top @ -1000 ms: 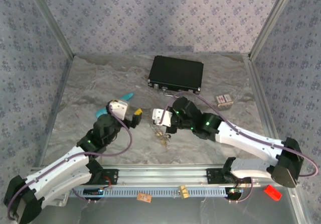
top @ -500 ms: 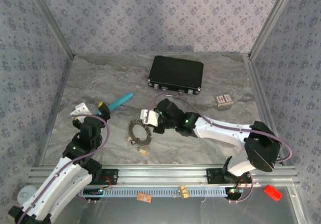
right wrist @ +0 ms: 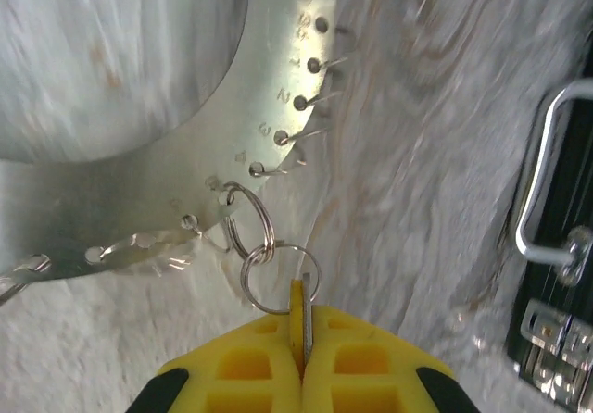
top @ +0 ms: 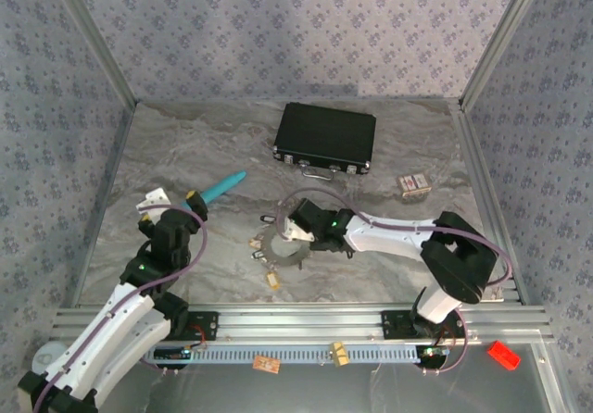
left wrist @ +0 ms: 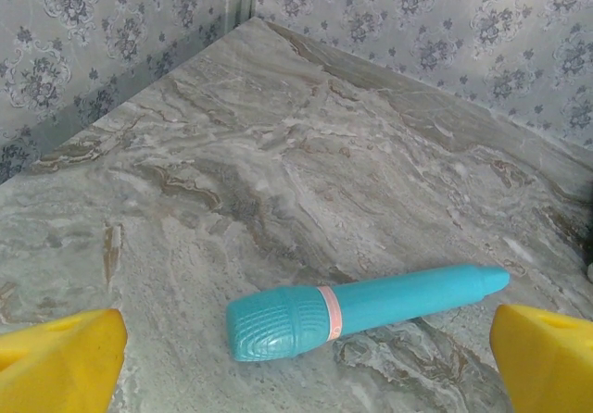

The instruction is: Put the keys on the keyring

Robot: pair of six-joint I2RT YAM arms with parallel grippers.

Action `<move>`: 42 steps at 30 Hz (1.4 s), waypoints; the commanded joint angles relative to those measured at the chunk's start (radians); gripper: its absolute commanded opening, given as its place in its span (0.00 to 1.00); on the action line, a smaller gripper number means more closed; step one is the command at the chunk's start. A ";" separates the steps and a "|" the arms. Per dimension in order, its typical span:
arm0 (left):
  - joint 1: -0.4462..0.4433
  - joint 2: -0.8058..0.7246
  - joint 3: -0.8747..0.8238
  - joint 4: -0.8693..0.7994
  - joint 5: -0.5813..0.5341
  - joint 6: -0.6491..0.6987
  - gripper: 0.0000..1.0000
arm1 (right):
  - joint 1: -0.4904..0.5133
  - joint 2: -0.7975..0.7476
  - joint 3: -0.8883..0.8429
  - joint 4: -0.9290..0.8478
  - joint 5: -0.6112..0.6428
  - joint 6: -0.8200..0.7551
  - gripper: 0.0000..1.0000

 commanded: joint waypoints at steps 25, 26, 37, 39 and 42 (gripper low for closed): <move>0.294 0.303 -0.177 0.669 0.224 0.448 1.00 | -0.847 -0.440 -0.617 1.053 -0.339 0.503 0.38; 0.307 0.331 -0.191 0.718 0.234 0.456 1.00 | -0.867 -0.400 -0.623 1.102 -0.357 0.487 0.38; 0.410 0.688 -0.194 1.151 0.536 0.578 1.00 | -1.000 -0.083 -0.590 1.310 -0.520 0.571 0.36; 0.433 0.749 -0.184 1.202 0.590 0.581 1.00 | -1.008 -0.096 -0.546 1.202 -0.538 0.570 0.36; 0.446 0.916 -0.201 1.394 0.610 0.588 1.00 | -1.021 -0.090 -0.542 1.209 -0.555 0.586 0.37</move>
